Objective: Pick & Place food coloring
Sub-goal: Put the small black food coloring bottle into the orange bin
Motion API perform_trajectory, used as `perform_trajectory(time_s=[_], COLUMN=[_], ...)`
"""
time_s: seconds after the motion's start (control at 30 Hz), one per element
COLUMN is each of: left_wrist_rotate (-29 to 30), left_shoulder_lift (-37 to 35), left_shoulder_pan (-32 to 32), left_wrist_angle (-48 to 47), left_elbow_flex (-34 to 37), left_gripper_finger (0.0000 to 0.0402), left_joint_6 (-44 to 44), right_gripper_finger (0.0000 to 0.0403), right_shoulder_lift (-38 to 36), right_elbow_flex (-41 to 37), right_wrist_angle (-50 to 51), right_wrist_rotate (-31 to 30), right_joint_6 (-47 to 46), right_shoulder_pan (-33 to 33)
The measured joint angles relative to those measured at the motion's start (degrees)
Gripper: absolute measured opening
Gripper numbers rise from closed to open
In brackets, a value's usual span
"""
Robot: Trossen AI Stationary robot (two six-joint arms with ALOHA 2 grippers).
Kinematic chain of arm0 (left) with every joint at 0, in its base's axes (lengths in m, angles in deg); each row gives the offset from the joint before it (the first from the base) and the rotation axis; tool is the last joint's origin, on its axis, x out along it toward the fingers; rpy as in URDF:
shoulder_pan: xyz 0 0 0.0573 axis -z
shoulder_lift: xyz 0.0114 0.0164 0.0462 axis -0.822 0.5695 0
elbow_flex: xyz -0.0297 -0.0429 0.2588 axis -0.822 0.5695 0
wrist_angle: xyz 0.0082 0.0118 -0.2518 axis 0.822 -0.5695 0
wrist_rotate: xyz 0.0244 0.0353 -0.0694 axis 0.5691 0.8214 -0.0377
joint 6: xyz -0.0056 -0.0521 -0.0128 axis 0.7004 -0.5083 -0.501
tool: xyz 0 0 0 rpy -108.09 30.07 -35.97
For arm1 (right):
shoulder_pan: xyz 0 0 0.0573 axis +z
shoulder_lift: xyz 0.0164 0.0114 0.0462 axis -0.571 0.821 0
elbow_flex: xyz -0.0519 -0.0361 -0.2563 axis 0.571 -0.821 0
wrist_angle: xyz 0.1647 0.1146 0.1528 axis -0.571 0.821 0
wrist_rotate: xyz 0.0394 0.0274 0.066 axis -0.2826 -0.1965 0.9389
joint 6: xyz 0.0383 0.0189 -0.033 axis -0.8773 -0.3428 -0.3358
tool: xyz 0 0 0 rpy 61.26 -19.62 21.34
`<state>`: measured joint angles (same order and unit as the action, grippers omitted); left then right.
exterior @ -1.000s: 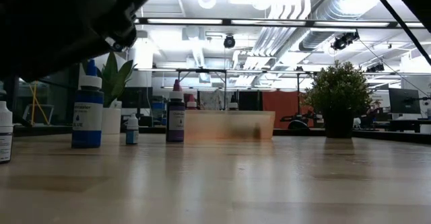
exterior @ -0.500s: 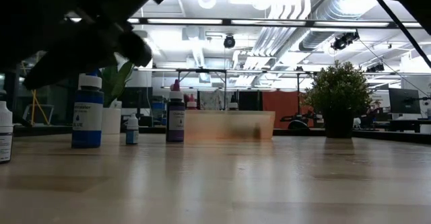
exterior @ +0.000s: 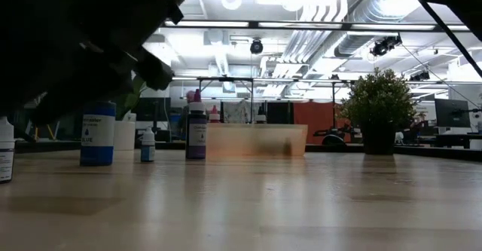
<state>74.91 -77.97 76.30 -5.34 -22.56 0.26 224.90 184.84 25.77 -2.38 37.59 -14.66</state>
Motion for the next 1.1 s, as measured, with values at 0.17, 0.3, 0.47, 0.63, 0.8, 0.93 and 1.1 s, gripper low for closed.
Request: perform_trajectory(time_s=[0.17,0.3,0.47,0.63,0.8,0.93,1.1], left_wrist_rotate=[0.00,0.00,0.00,0.00,0.00,0.00,0.00], left_shoulder_lift=[0.00,0.00,0.00,0.00,0.00,0.00,0.00], left_shoulder_pan=[0.00,0.00,0.00,0.00,0.00,-0.01,0.00], left_wrist_angle=[0.02,0.02,0.02,0.02,0.02,0.02,0.01], left_elbow_flex=[0.00,0.00,0.00,0.00,0.00,0.00,0.00], left_gripper_finger=[0.0271,0.0271,0.0271,0.0271,0.0271,0.0271,0.0271], left_joint_6=[0.00,0.00,0.00,0.00,0.00,0.00,0.00], right_gripper_finger=[0.0165,0.0165,0.0165,0.0165,0.0165,0.0165,0.0165], right_shoulder_lift=[0.42,0.80,0.95,0.95,1.46,1.87,2.24], right_elbow_flex=[0.00,0.00,0.00,0.00,0.03,0.07,0.02], right_wrist_angle=[-0.50,-0.63,-1.20,-3.47,-3.93,-4.18,-3.95], right_wrist_rotate=[1.76,1.47,2.09,3.58,4.15,4.38,4.10], right_joint_6=[-0.17,-0.07,0.32,1.64,1.46,1.29,1.26], right_shoulder_pan=[0.00,0.00,0.00,0.00,-0.02,-0.02,-0.02])
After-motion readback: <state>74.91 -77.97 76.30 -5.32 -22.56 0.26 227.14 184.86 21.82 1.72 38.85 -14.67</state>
